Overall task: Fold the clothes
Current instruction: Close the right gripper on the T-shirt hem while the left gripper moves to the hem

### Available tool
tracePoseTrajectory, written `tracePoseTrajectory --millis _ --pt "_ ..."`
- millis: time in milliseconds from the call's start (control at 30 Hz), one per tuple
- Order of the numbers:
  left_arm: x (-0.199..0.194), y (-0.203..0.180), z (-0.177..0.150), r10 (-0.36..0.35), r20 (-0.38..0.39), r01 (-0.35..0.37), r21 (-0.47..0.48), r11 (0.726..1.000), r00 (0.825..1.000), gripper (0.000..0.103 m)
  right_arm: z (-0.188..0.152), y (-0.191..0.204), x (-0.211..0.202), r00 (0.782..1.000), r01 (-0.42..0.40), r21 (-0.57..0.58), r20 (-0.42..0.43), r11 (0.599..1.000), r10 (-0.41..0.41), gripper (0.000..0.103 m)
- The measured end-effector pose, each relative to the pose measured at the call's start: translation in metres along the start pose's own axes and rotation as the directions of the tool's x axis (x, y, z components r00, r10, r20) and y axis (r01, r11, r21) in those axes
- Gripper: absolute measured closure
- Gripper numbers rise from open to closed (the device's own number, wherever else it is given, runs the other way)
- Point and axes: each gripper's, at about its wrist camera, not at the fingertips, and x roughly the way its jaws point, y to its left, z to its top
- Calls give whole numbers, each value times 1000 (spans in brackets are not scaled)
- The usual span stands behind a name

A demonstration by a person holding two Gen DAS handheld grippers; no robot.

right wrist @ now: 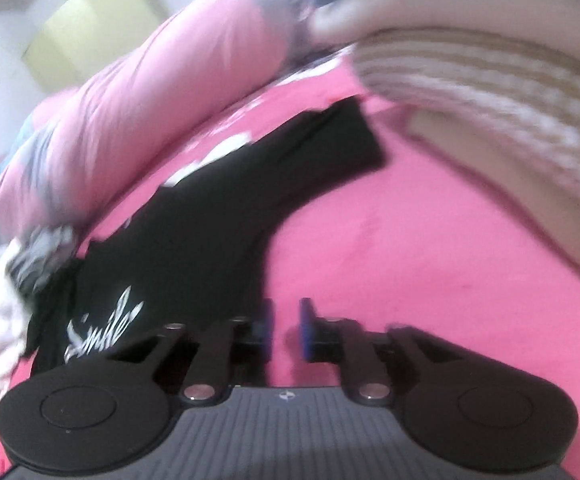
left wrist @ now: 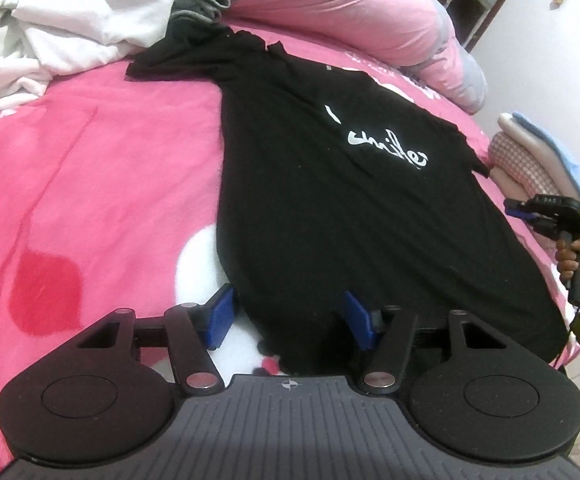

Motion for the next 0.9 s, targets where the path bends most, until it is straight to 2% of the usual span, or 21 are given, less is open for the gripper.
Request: tracePoseTrajectory --millis 200,333,467,567,767,900 --pt "-10 3 -11 -15 -5 15 1 1000 1000 44 -27 4 -37 999 -34 -4 -26 999 34 68" --pt "-14 6 -13 -46 -17 46 -2 999 999 44 -67 -24 -78 996 -14 22 -84 1000 16 68" --pt "-17 8 -16 -77 -19 77 -25 997 997 44 -104 -37 -109 994 -58 58 -88 997 63 69" --pt "-21 9 -21 -94 -18 93 -33 995 995 44 -116 -32 -126 993 -76 54 -88 996 81 74" --pt "-33 5 -35 -120 -24 119 -15 993 993 44 -126 -18 -137 994 -63 -18 -92 998 61 92" --pt "-43 6 -46 -144 -23 144 0 990 989 44 -130 -21 -138 995 -66 -5 -76 998 65 96"
